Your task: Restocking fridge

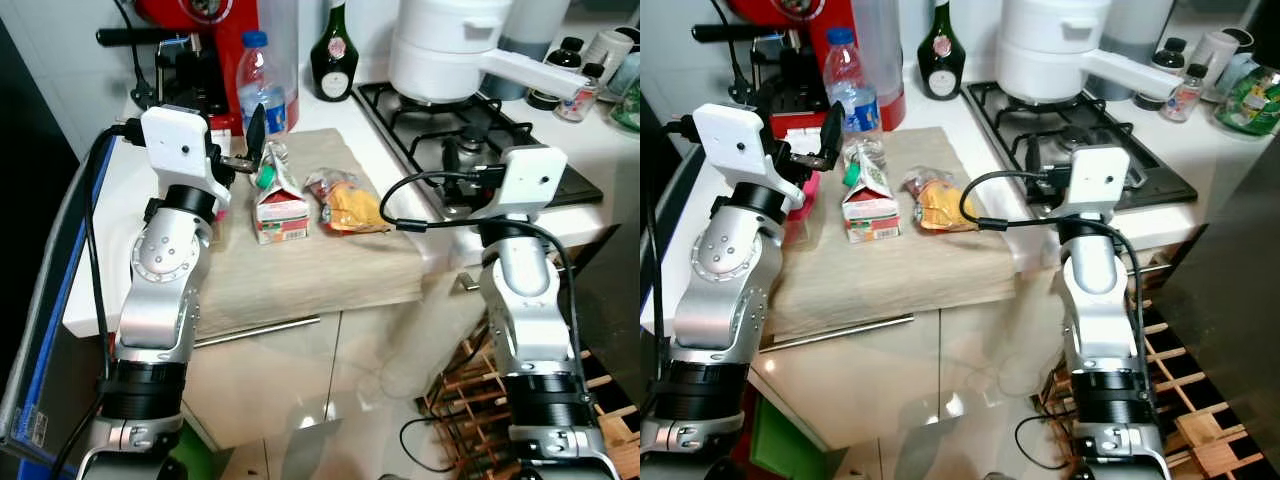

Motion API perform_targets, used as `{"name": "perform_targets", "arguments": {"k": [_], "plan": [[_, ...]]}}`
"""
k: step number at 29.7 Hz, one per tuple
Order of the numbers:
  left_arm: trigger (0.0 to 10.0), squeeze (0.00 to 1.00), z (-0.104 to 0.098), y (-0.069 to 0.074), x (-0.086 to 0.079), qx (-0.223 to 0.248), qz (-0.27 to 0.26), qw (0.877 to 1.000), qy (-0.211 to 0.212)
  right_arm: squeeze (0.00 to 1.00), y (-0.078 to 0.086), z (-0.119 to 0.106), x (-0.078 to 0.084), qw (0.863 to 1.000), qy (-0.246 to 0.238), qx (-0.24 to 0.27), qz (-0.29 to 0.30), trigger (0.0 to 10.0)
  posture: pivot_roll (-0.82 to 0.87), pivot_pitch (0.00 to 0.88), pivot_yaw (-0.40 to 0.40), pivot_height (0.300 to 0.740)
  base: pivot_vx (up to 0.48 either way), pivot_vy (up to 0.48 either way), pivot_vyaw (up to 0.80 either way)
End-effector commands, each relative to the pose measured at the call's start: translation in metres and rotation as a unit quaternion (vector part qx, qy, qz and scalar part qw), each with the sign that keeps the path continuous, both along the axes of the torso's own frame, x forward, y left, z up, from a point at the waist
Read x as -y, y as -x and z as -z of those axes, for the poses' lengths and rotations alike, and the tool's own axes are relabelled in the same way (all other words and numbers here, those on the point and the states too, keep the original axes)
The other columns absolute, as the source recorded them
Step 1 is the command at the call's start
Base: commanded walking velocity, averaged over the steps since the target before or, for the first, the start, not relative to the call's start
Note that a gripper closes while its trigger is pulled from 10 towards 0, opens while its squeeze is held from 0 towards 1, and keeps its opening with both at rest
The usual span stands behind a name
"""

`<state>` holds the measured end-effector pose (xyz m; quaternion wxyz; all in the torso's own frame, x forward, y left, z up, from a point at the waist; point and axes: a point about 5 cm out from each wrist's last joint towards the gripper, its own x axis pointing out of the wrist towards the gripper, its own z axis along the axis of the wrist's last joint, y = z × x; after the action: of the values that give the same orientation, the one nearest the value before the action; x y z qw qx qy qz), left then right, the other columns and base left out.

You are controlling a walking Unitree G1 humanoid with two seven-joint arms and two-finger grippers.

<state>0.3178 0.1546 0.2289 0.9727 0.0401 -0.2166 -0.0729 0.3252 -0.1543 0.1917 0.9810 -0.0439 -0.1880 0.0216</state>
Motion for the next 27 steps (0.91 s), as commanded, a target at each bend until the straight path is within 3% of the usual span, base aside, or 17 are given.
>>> {"name": "perform_targets", "arguments": {"k": [1,27], "plan": [[10.0,0.0,0.0,0.001,0.002,0.001,0.012,1.0,0.001,0.0,0.0,-0.001,0.002,1.0,-0.002,0.004,0.003,10.0,0.05,0.0,0.019,0.74,0.0,0.0,0.0],[10.0,0.0,0.008,0.0,0.004,-0.031,0.023,0.999,0.002,0.0,0.0,0.016,-0.003,1.0,0.002,-0.027,-0.008,10.0,0.06,0.0,0.015,0.74,0.0,0.0,0.0]]}}
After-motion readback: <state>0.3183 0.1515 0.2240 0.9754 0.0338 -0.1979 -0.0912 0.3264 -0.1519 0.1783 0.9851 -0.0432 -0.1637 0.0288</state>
